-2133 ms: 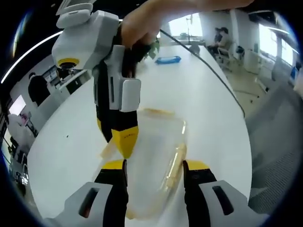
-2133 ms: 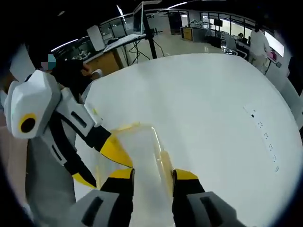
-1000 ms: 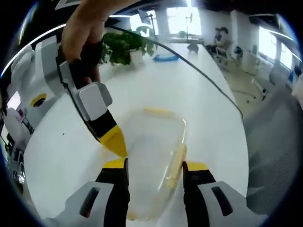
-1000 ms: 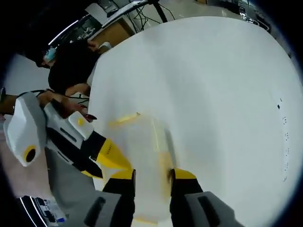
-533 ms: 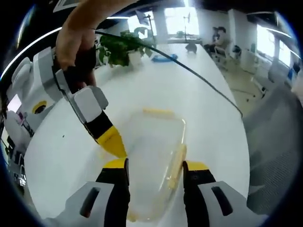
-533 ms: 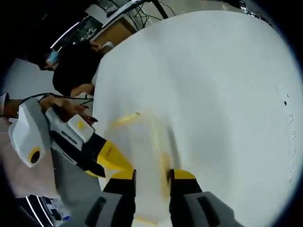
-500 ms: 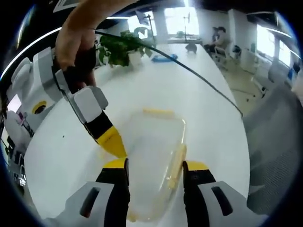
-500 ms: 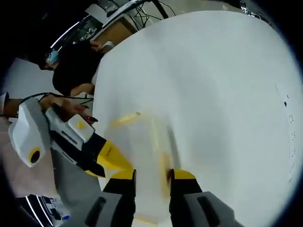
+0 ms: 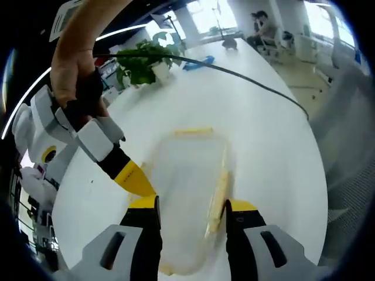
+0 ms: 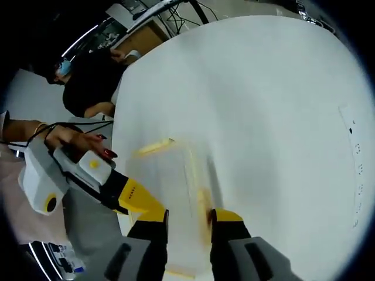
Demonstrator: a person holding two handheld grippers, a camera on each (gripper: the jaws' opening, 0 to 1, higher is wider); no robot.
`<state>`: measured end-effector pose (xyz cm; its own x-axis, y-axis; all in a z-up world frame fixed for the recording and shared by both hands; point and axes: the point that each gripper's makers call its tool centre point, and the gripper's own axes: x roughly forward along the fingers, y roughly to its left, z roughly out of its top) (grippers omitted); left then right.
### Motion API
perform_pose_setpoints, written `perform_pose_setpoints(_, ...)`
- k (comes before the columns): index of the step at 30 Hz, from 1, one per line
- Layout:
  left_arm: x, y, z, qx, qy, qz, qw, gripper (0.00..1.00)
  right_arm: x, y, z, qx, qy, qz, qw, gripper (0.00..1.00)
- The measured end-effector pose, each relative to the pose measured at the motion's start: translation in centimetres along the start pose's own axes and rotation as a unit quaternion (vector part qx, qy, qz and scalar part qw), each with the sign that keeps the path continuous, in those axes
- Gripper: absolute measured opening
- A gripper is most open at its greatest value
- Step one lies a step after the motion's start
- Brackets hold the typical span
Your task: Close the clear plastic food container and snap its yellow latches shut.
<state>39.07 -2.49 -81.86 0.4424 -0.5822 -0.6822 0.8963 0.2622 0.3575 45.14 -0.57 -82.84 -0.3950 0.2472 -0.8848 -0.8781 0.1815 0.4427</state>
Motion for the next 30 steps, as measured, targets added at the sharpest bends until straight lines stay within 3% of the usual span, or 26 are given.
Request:
perform_pose_setpoints(13, 0.15, -0.08, -0.15, -0.013, 0.005, -0.01, 0.9999, 0.39, -0.28, 0.13, -0.02, -0.008, -0.018, -0.044, 0.9988, 0.24)
perform_pose_setpoints(22, 0.09, 0.21, -0.2, -0.039, 0.004, -0.037, 0.9985, 0.39, -0.42, 0.12, 0.06, -0.008, -0.031, -0.074, 0.9967, 0.24)
perform_pose_setpoints(30, 0.17, 0.12, -0.24, -0.034, 0.008, -0.034, 0.9988, 0.39, -0.71, 0.13, -0.03, -0.01, -0.079, -0.109, 0.9908, 0.24)
